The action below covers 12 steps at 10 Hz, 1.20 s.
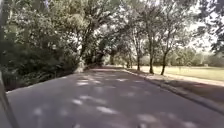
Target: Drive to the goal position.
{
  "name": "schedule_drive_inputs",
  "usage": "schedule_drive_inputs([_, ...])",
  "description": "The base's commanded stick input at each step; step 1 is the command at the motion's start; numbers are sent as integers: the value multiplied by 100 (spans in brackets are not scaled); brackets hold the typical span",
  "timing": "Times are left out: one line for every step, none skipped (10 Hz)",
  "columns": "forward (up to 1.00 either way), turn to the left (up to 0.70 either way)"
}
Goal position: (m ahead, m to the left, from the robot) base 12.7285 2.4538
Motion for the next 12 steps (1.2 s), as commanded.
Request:
schedule_drive_inputs([70,0])
schedule_drive_inputs([70,0])
schedule_drive_inputs([70,0])
schedule_drive_inputs([70,0])
schedule_drive_inputs([70,0])
schedule_drive_inputs([70,0])
schedule_drive_inputs([70,0])
schedule_drive_inputs([70,0])
schedule_drive_inputs([70,0])
schedule_drive_inputs([70,0])
schedule_drive_inputs([70,0])
schedule_drive_inputs([70,0])
